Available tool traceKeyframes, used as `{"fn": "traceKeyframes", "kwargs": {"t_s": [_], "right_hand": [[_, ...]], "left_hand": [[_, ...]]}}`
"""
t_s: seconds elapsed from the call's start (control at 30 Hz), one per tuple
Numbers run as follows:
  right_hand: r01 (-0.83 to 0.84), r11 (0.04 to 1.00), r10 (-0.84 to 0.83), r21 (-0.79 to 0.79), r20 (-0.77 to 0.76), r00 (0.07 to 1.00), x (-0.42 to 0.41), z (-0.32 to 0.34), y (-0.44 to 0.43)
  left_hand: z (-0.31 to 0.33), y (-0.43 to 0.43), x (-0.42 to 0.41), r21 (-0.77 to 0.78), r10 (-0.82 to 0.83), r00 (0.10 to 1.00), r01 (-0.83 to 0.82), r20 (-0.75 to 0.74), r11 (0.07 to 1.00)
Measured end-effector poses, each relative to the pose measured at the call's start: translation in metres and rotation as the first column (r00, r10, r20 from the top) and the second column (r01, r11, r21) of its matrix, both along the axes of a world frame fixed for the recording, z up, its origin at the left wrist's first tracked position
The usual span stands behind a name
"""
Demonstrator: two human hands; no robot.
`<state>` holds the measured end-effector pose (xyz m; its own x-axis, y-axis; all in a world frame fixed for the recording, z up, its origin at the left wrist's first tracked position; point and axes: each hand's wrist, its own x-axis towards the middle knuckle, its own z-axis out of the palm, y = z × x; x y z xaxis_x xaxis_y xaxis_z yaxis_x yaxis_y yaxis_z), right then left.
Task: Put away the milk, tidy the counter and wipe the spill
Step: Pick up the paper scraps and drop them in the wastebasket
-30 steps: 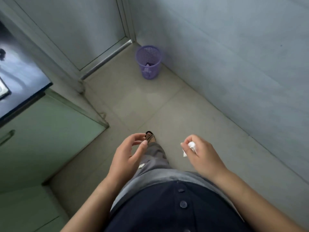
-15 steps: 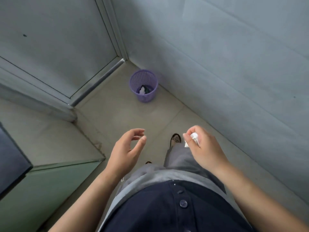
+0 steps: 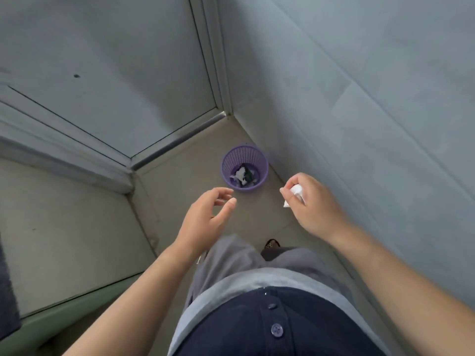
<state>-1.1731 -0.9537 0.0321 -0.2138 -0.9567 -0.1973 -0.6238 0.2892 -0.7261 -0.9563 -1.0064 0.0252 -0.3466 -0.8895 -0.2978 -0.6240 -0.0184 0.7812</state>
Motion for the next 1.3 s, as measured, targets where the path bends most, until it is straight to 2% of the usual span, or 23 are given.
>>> {"fn": "traceKeyframes", "kwargs": {"t_s": [0.3,0.53,0.7,0.8,1.03,1.17,1.3], "right_hand": [[-0.051,0.996,0.050,0.067,0.022,0.999,-0.010,-0.035,-0.137],[-0.075,0.992,0.068,0.105,0.070,0.995,-0.003,-0.114,-0.231],[-0.103,0.971,0.097,0.215,0.035,0.995,-0.014,-0.221,-0.279],[-0.134,0.959,0.134,0.249,0.017,0.991,-0.021,-0.306,-0.301],[-0.226,0.909,0.229,0.350,0.032,0.973,-0.025,-0.522,-0.324],[-0.266,0.887,0.270,0.379,0.044,0.962,-0.012,-0.612,-0.335],[-0.237,0.870,0.242,0.432,0.045,0.969,0.004,-0.672,-0.346]], "left_hand": [[-0.034,-0.139,-0.010,0.074,0.019,0.997,-0.024,0.069,0.997],[-0.119,-0.235,-0.023,0.183,0.091,0.985,-0.117,0.144,0.976],[-0.229,-0.280,-0.031,0.258,0.161,0.965,-0.213,0.207,0.942],[-0.315,-0.298,-0.038,0.297,0.142,0.960,-0.212,0.240,0.931],[-0.514,-0.309,-0.037,0.159,0.218,0.940,-0.265,0.261,0.951],[-0.586,-0.306,-0.035,0.115,0.180,0.957,-0.210,0.228,0.971],[-0.620,-0.299,-0.031,0.073,0.220,0.961,-0.235,0.166,0.969]]}}
